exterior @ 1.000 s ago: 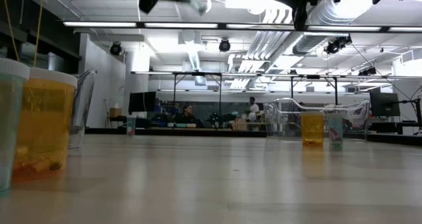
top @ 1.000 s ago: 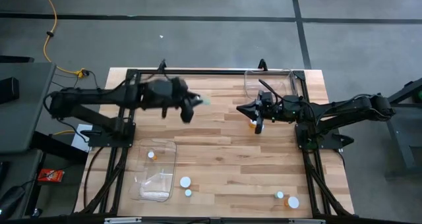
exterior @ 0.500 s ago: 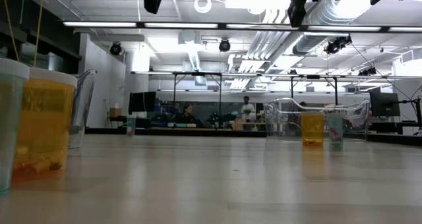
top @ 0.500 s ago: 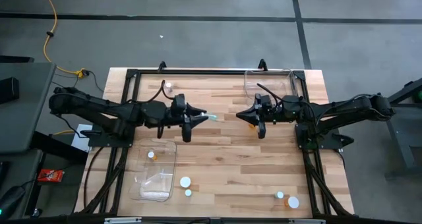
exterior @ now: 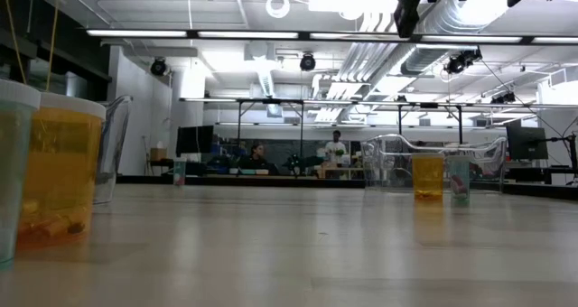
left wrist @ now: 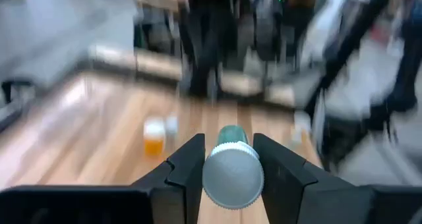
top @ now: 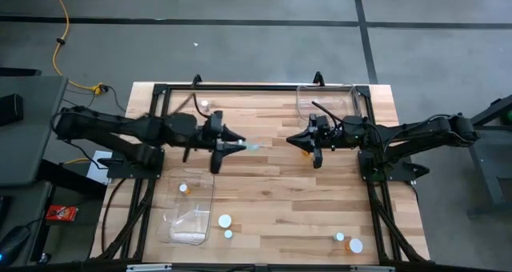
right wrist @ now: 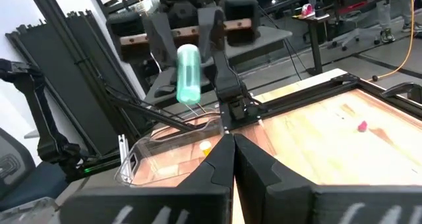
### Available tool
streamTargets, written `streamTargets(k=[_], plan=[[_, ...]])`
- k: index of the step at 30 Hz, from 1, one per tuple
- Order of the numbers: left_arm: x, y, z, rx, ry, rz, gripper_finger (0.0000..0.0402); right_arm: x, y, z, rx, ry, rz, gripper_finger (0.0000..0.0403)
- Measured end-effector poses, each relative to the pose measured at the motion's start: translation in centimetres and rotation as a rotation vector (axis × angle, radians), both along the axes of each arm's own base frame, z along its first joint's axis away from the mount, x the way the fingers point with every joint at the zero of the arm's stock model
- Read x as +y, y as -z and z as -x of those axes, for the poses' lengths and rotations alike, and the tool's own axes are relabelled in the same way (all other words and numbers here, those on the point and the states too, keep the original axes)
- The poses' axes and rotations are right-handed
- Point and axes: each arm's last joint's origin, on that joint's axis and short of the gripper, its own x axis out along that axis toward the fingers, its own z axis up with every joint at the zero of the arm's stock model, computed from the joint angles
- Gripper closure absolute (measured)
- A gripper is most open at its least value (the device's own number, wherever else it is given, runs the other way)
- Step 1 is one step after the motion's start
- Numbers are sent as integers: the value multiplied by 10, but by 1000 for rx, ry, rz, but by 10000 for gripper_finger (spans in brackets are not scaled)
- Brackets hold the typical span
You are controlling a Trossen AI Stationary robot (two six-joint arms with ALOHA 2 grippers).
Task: Pick and place medicine bottles into bin by pill shape (circle, oval)
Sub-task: Put the green tablet bottle into the bottom transparent bin
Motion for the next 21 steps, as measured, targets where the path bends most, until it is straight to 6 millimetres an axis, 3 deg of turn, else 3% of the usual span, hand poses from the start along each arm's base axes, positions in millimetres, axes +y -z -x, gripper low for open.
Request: streamTargets(k=[4,7,12,17,21], plan=[[-16,-13,20,259,80,-5,293,0,0,0,5,1,0,402],[-38,-11,34,406,163,3,293,0,1,0,12,1,0,402],[-80,11,55,663,233,-5,293,0,3,0,28,1,1,402],[-116,29,59,727,247,-153,293,-1,4,0,39,23,2,402],[-127,66,56,839,241,-221,293,-2,4,0,42,52,3,402]])
